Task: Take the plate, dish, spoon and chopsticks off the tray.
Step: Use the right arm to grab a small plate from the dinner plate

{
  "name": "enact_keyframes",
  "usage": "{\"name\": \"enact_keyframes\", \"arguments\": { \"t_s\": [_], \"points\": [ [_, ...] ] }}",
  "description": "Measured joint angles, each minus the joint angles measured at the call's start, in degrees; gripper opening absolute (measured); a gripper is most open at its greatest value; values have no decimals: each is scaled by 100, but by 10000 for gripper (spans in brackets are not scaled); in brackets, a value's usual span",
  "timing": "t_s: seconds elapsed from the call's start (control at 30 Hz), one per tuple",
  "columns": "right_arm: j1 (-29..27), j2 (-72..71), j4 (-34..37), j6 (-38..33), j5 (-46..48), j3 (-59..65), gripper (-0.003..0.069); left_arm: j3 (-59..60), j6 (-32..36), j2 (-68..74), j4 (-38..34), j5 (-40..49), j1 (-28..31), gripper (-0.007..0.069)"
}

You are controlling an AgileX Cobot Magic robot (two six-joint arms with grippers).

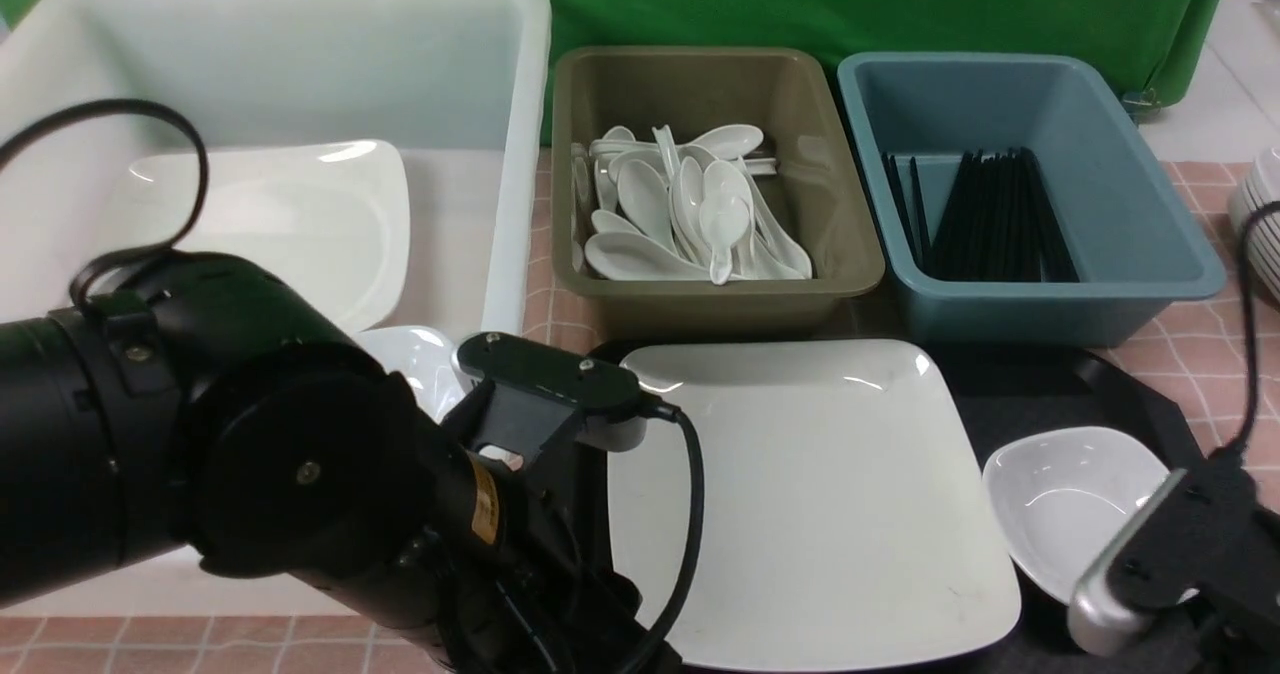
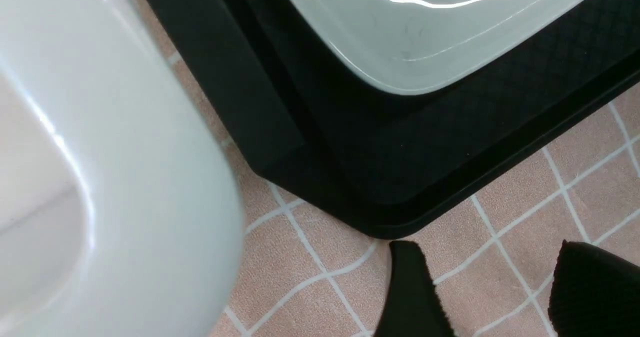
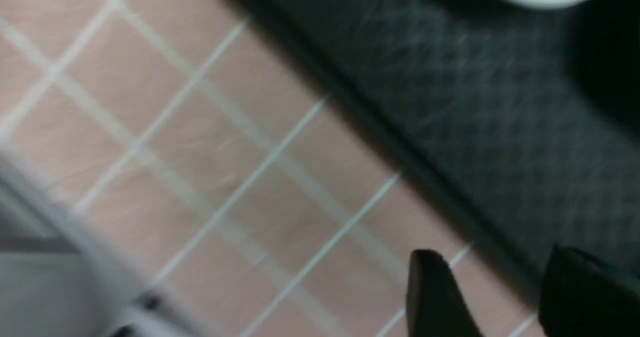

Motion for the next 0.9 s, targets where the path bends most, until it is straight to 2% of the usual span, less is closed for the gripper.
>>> {"name": "enact_keyframes", "arguments": {
  "t_s": [0.07, 0.13, 0.2, 0.23, 0.33, 0.6, 0.77, 0.9],
  "points": [
    [110, 219, -287, 53, -236, 0, 367, 0, 0, 0, 0, 0, 0, 358],
    [302, 595, -1010, 174, -682, 0, 367, 0, 0, 0, 0, -18, 0, 358],
    [415, 811, -1486, 412, -819, -15, 367, 0, 0, 0, 0, -32, 0, 358],
    [473, 1035, -1972, 680, -867, -63, 370, 0, 0, 0, 0, -37, 0, 358],
    [492, 1424, -2496, 1064, -919, -138, 387, 0, 0, 0, -12, -43, 0, 358],
    [492, 2023, -2982, 1256, -945, -140, 398, 0, 0, 0, -35, -44, 0, 358],
    [492, 2228, -3613, 1787, -987, -144, 398, 0, -4, 0, -40, -67, 0, 358],
    [492, 2321, -3778, 1901, -1061, -157, 398, 0, -4, 0, -113, -86, 0, 358]
  ]
}}
